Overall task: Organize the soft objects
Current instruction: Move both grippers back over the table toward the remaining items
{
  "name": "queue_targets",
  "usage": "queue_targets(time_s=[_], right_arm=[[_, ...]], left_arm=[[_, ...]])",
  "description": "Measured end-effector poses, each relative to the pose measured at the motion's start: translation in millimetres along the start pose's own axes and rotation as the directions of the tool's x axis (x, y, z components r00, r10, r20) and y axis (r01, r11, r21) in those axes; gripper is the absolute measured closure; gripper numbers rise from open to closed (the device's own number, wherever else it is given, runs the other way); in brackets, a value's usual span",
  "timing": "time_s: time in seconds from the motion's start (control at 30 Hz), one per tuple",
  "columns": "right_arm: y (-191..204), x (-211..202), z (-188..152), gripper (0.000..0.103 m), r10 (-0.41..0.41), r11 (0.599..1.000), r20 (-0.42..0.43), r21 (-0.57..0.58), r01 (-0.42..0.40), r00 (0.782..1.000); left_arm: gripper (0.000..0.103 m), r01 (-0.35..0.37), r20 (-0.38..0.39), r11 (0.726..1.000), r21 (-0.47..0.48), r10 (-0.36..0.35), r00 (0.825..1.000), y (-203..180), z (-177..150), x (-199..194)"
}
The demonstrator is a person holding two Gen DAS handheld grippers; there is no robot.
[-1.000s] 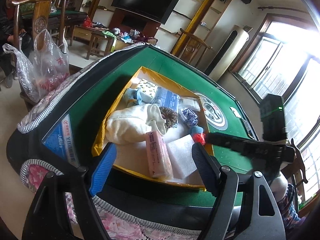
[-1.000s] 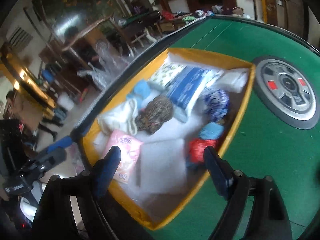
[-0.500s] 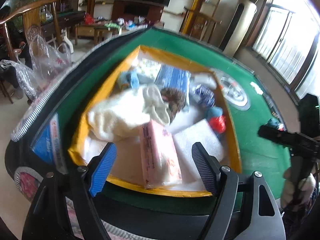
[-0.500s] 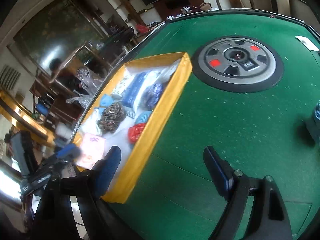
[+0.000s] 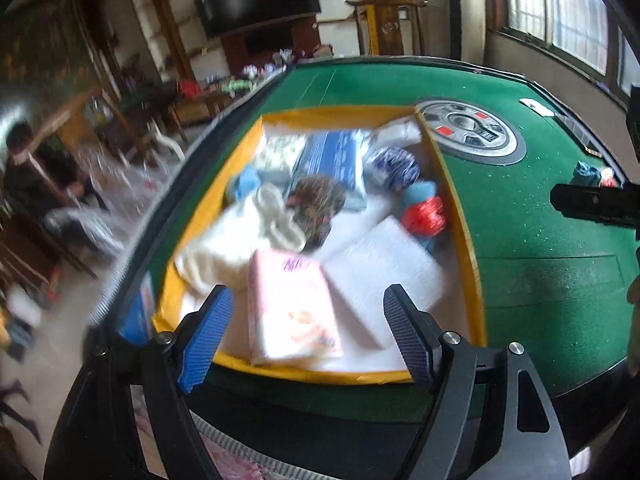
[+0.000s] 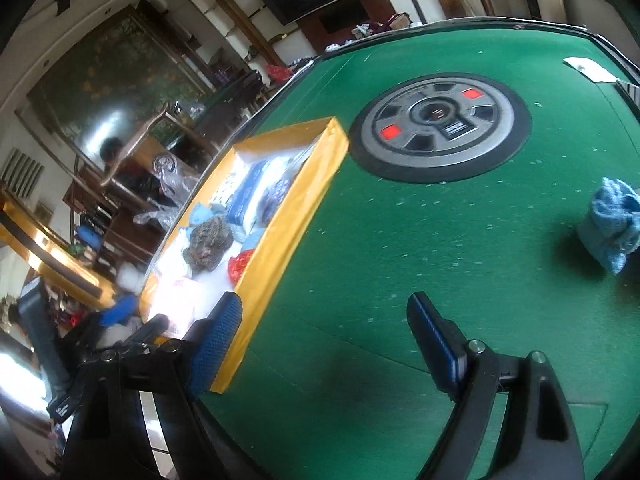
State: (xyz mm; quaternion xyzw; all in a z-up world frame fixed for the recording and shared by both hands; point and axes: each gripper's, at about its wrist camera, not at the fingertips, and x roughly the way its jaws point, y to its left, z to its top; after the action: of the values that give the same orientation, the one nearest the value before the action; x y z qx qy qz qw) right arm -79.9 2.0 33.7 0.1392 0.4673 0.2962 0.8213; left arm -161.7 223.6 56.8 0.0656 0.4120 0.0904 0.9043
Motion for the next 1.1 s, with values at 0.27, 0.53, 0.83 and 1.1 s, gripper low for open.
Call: queue_targets(time_s=[0.27, 0.53, 0.83, 1.1], right_arm=[[-46.6, -42.5, 8.7, 0.022, -0.070, 0.995, 0.099, 0.083, 0.062, 0.993], [-104.9, -95.7, 19.0, 0.022, -0.161, 0.972, 0.214, 0.203, 0.117, 0.964], [-174.8, -133.9, 27.7, 0.022, -0.280, 0.920, 0.309, 0.357, 0.162, 0.909], [-191.0, -114.9, 29.1, 0.021, 0.057, 0.923, 0.333, 0.343, -0.177, 0.941]], left_arm=[[0.025, -0.008, 0.028, 0.993, 0.118, 0.005, 1.000, -42.6, 16.2, -8.9], [0.025, 0.025, 0.027, 0.981, 0.194, -0.030, 0.999, -84.7, 26.4, -13.2], [0.025, 0.264, -0.066, 0.949, 0.174, -0.256, 0.964, -122.8, 33.7, -8.9], [0.025, 0.386, -0.157, 0.902, 0.195, -0.360, 0.920, -184.1, 33.1, 23.2]])
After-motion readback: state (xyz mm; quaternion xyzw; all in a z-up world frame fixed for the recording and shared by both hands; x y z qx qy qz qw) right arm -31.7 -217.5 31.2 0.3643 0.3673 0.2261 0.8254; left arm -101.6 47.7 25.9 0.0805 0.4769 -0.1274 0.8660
